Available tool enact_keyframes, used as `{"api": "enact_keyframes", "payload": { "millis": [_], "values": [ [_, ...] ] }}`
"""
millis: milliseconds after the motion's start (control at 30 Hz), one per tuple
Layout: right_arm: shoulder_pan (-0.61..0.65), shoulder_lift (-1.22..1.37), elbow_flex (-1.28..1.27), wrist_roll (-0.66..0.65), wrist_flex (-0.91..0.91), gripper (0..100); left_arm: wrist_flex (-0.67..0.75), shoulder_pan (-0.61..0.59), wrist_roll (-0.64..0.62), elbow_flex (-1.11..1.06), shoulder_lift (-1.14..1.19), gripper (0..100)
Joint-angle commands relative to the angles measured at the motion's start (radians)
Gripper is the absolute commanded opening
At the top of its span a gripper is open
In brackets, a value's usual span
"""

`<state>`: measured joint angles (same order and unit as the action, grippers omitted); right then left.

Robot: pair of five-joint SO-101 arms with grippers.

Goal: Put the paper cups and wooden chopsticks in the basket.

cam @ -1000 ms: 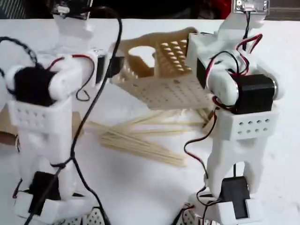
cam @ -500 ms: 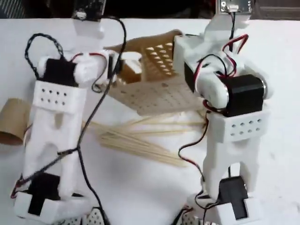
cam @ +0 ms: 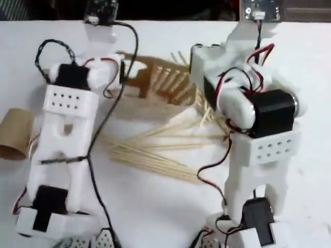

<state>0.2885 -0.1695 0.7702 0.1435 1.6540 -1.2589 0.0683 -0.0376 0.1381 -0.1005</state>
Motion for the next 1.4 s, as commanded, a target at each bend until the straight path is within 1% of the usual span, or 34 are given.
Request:
{"api": "enact_keyframes", "payload": {
  "millis": [0,67,133,267,367,433,500,667,800,967,1033,1100,1167,1233,1300,1367],
  "values": [
    [-0.005,-0.018,-0.012,-0.002,0.008,18.3,0.011,-0.031,0.009,0.074,0.07,2],
    [-0.008,-0.018,-0.048,-0.034,0.012,18.3,-0.029,-0.051,-0.018,0.135,0.134,2],
    [-0.024,-0.018,-0.098,-0.114,0.013,18.3,-0.071,-0.068,-0.034,0.224,0.203,2],
    [-0.101,-0.019,-0.221,-0.215,0.013,18.7,-0.153,-0.076,-0.035,0.428,0.354,4],
    [-0.182,-0.021,-0.301,-0.299,0.007,18.7,-0.236,-0.07,-0.034,0.601,0.446,12],
    [-0.211,-0.028,-0.344,-0.367,0.007,18.7,-0.298,-0.07,-0.021,0.738,0.49,16],
    [-0.229,-0.028,-0.367,-0.413,0.013,18.7,-0.361,-0.07,0.021,0.879,0.522,17],
    [-0.262,-0.028,-0.42,-0.439,0.016,18.7,-0.502,-0.076,0.046,1.168,0.578,17],
    [-0.271,-0.065,-0.448,-0.439,0.015,18.4,-0.528,-0.088,0.091,1.246,0.579,17],
    [-0.271,-0.315,-0.578,-0.439,0.007,18.3,-0.531,-0.171,0.095,1.235,0.489,17],
    [-0.271,-0.43,-0.681,-0.442,0.007,18.2,-0.532,-0.209,0.103,1.234,0.429,17],
    [-0.271,-0.541,-0.812,-0.483,-0.016,15.6,-0.532,-0.249,0.149,1.192,0.349,17],
    [-0.271,-0.644,-0.967,-0.514,-0.065,11.7,-0.532,-0.291,0.187,1.08,0.242,17],
    [-0.271,-0.736,-1.137,-0.537,-0.111,9.6,-0.532,-0.351,0.233,0.896,0.114,17],
    [-0.271,-0.82,-1.307,-0.582,-0.148,9.5,-0.528,-0.426,0.313,0.671,-0.016,17],
    [-0.271,-0.895,-1.471,-0.637,-0.191,9.5,-0.511,-0.513,0.42,0.443,-0.127,17]
  ]
}}
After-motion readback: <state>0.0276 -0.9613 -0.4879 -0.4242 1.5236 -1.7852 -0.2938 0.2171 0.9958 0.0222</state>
